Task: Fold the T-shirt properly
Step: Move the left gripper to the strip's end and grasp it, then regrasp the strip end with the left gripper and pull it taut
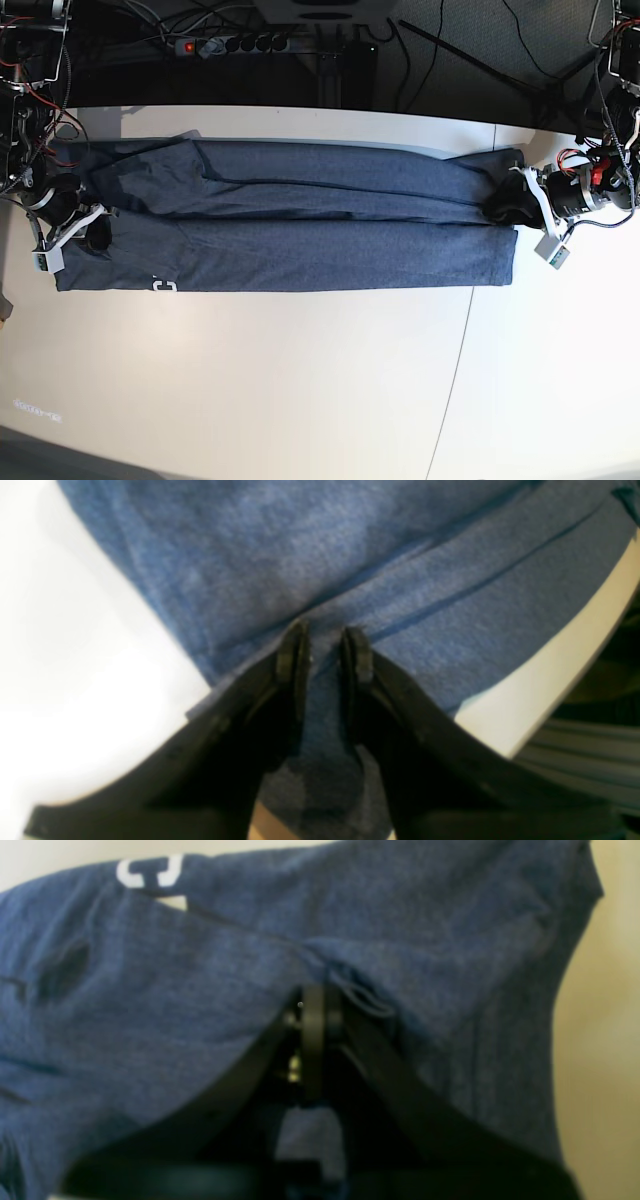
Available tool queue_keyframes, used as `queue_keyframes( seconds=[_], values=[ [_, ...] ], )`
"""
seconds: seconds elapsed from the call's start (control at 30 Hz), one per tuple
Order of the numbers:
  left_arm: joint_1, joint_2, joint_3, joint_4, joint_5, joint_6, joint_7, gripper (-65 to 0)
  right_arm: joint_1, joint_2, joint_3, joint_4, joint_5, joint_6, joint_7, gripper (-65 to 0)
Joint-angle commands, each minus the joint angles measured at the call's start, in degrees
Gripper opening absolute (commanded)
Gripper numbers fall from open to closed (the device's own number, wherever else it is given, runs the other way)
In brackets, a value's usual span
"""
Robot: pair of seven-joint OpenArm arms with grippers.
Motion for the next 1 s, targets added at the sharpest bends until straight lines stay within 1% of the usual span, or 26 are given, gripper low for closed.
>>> queue_keyframes(
  seconds=[0.0,0.07,0.17,0.33,0.4,0.43,0.47,0.5,0.53,0.57,0.67,0.73,0.77,0.83,0.97],
  values=[
    [-1.0,-1.2,0.0,-1.0,4.0,2.0,2.4,-50.7,0.2,1.1,0.4,0.0,-1.8,4.5,-2.3,-65.0],
    [-2.2,-1.5,0.0,-1.4,3.1,2.0,2.3,-50.7,0.2,1.1,0.4,0.0,-1.8,4.5,-2.3,-65.0],
    [-3.6,-3.0,0.0,-0.8,-1.8,2.0,2.8,-50.6,0.2,1.0,0.4,0.0,-1.8,4.5,-2.3,-65.0],
    [-5.4,-7.2,-0.5,4.1,-13.8,2.0,8.3,-50.5,0.2,1.1,0.4,0.0,-1.8,4.5,-2.3,-65.0],
    [-6.0,-7.8,-1.7,6.1,-16.3,2.0,11.0,-49.8,0.2,1.0,0.4,0.0,-1.8,4.5,-2.3,-65.0],
    [-6.1,-7.8,-2.4,6.6,-17.1,2.0,11.4,-47.9,0.2,1.0,0.4,0.0,-1.7,4.5,-2.3,-65.0],
    [-6.1,-7.8,-3.0,6.6,-17.9,2.0,11.5,-43.0,0.2,1.0,0.4,0.0,-1.8,4.5,-2.3,-65.0],
    [-6.1,-7.8,-3.3,6.6,-18.1,2.0,11.3,-36.5,0.2,1.0,0.4,0.0,-1.8,4.5,-2.3,-65.0],
    [-6.1,-7.8,-3.3,6.6,-17.8,2.0,11.0,-30.5,0.2,1.0,0.4,0.0,-1.8,4.5,-2.3,-65.0],
    [-6.1,-7.8,-3.3,6.6,-16.0,2.0,10.1,-26.9,0.2,1.0,0.4,0.0,-1.8,4.5,-2.3,-65.0],
    [-6.1,-7.8,-3.3,6.6,-6.6,2.0,6.6,-26.5,0.2,1.0,0.4,0.0,-1.7,4.5,-2.3,-65.0],
    [-6.1,-7.8,-3.3,6.6,-2.8,2.0,3.4,-26.5,0.2,1.0,0.4,0.0,-1.8,4.5,-2.3,-65.0],
    [-6.1,-7.8,-3.3,6.6,-1.5,2.0,2.1,-26.5,0.2,1.0,0.4,0.0,-1.8,4.5,-2.4,-65.0],
    [-6.1,-7.8,-3.3,6.6,-0.5,2.0,1.5,-26.5,0.2,1.0,0.4,0.0,-1.8,4.5,-2.5,-65.0],
    [-5.3,-7.8,-3.3,6.6,0.8,2.0,2.6,-26.6,0.3,1.0,0.4,0.0,-1.7,4.5,-2.5,-65.0]
  ],
)
